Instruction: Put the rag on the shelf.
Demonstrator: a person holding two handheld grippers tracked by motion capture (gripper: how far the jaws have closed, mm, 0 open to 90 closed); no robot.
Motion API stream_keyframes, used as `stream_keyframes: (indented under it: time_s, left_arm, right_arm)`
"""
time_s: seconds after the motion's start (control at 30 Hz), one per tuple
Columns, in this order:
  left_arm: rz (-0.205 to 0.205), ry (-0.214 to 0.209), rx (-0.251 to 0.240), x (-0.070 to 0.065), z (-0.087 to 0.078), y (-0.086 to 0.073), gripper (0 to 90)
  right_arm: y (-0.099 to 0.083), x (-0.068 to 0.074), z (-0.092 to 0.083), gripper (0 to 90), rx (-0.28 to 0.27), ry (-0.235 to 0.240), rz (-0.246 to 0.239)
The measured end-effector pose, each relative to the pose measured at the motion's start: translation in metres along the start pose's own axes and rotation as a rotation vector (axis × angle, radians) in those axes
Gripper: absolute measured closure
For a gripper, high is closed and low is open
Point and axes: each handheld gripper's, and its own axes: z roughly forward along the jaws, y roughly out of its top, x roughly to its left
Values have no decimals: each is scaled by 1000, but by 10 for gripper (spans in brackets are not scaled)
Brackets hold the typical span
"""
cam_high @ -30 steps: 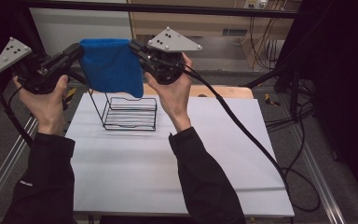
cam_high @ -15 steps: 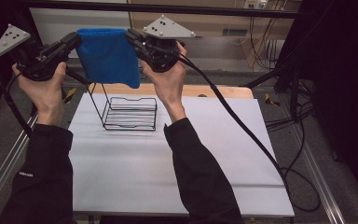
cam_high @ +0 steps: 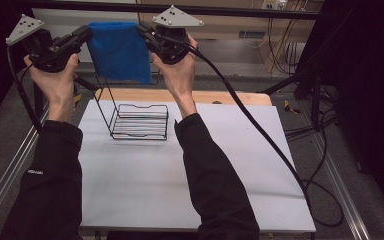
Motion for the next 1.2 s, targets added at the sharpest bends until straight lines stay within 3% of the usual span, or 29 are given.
stream_keyframes:
  time_s: [0.37, 0.63, 1.2]
  left_arm:
    - [3, 9, 22, 13, 9, -13, 864]
    - [26, 11, 53, 14, 11, -27, 864]
    - [33, -51, 90, 10, -4, -52, 863]
  right_arm:
    - [-15, -12, 20, 859, 42, 16, -2]
    - [-28, -15, 27, 860, 75, 16, -18]
    - [-52, -4, 10, 856, 142, 46, 11]
